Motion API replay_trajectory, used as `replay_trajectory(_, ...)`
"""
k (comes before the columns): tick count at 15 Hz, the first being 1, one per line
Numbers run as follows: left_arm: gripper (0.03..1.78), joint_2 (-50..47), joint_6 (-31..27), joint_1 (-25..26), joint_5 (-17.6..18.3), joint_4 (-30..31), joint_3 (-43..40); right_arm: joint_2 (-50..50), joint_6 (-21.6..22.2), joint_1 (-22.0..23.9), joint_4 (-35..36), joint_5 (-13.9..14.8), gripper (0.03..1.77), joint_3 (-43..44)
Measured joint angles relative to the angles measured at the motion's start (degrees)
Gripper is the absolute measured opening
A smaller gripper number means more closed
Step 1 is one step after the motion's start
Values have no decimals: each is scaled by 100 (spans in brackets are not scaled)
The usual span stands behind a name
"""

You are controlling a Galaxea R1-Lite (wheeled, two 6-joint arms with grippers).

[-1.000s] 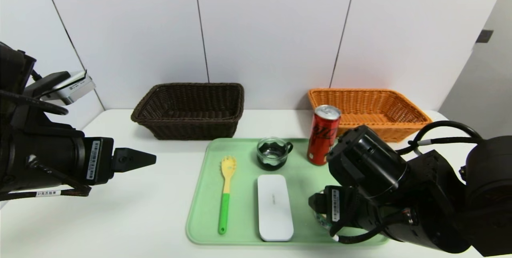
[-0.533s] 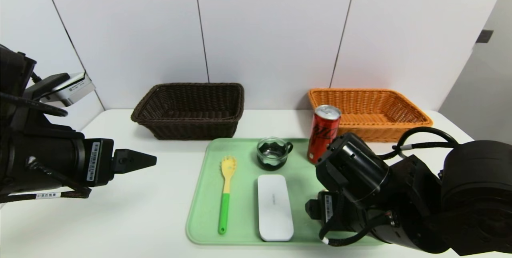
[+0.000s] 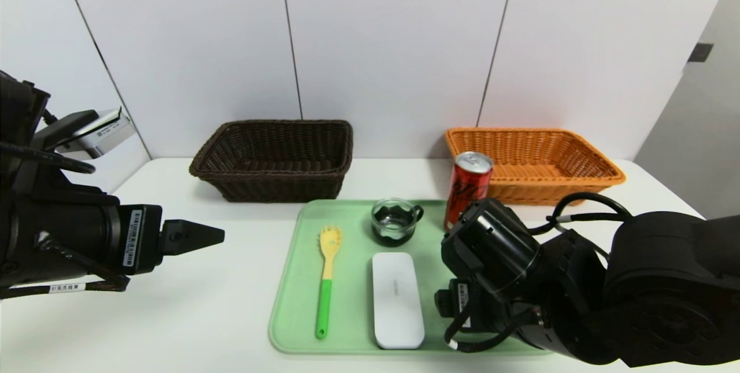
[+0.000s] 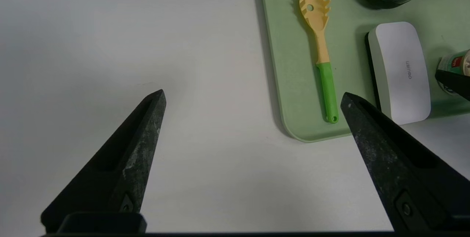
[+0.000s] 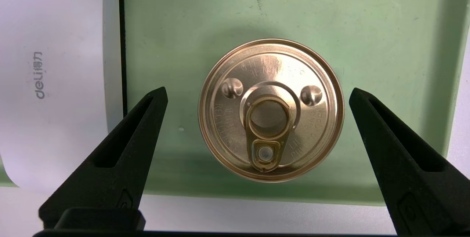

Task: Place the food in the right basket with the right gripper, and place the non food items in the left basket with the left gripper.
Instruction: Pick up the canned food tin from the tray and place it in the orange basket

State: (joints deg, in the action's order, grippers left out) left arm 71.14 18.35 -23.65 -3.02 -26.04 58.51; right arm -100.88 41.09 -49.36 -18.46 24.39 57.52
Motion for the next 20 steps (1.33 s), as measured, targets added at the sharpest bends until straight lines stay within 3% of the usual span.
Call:
replay_trajectory(17,169,-41,1,1,22,5,-166,-221,-83,55,252,140,171,-82)
replay_trajectory(18,169,-41,0,0,35,5,-168,-224,-77,57,306,140,162,-85)
replay_trajectory(20,169,-39,0,1,60,0,-171,-245,-83,68,358,138,128,-104)
